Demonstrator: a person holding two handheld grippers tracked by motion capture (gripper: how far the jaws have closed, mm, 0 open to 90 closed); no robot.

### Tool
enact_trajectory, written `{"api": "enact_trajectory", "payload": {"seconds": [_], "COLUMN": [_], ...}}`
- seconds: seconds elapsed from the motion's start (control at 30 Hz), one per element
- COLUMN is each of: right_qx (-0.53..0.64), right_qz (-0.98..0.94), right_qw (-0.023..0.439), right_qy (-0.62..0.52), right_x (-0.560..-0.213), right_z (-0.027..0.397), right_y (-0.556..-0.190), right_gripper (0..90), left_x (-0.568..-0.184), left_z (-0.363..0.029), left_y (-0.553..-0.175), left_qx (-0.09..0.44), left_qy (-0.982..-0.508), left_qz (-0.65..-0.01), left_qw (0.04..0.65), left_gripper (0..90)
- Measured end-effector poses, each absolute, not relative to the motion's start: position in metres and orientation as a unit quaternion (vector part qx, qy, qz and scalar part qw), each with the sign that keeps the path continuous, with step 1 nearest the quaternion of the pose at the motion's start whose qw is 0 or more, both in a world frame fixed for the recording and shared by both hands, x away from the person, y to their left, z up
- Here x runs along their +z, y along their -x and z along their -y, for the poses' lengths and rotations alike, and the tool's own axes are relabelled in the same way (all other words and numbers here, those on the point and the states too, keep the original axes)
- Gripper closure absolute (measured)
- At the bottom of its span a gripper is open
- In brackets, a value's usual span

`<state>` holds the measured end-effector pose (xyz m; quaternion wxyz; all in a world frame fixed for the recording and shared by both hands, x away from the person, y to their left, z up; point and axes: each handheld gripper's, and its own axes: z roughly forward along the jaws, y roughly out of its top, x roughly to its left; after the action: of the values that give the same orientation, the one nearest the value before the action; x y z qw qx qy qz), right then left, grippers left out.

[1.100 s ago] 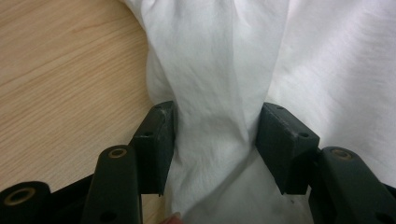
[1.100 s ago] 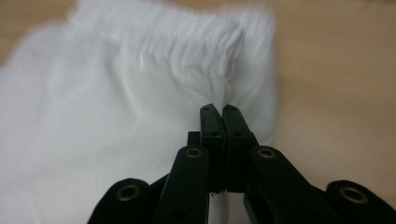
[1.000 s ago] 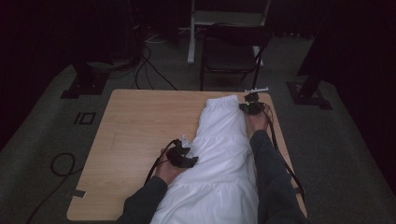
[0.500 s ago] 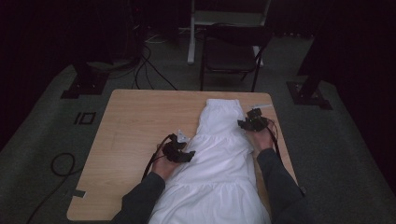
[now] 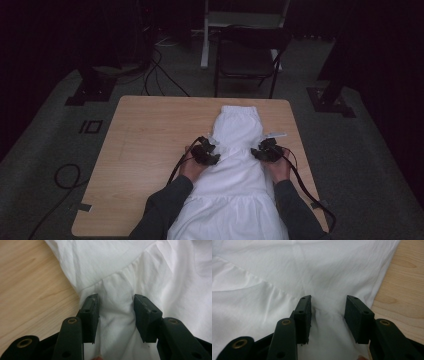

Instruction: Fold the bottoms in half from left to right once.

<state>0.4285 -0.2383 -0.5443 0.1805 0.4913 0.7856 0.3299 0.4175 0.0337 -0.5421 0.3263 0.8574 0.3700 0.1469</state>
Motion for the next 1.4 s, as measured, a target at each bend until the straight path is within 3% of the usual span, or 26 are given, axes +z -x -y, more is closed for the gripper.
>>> {"api": "enact_trajectory", "payload": {"seconds": [0.37, 0.87, 1.4], "right_qx": [0.333, 0.357, 0.354], "right_qz": [-0.786, -0.813, -0.829], "right_qw": [0.215, 0.186, 0.172], "right_qy": [-0.475, -0.421, -0.397], "right_x": [-0.551, -0.553, -0.552], "right_z": [0.222, 0.178, 0.165], "right_y": [-0.409, -0.360, -0.341], "right_gripper": [55.9, 55.6, 55.6], "left_x": [-0.545, -0.545, -0.546], "left_z": [-0.062, -0.114, -0.126], "left_y": [-0.401, -0.344, -0.314], "left_qx": [0.139, 0.139, 0.139], "left_qy": [-0.847, -0.839, -0.829], "left_qz": [-0.385, -0.405, -0.423], "left_qw": [0.339, 0.336, 0.338], "left_gripper": [57.7, 57.7, 57.4]}}
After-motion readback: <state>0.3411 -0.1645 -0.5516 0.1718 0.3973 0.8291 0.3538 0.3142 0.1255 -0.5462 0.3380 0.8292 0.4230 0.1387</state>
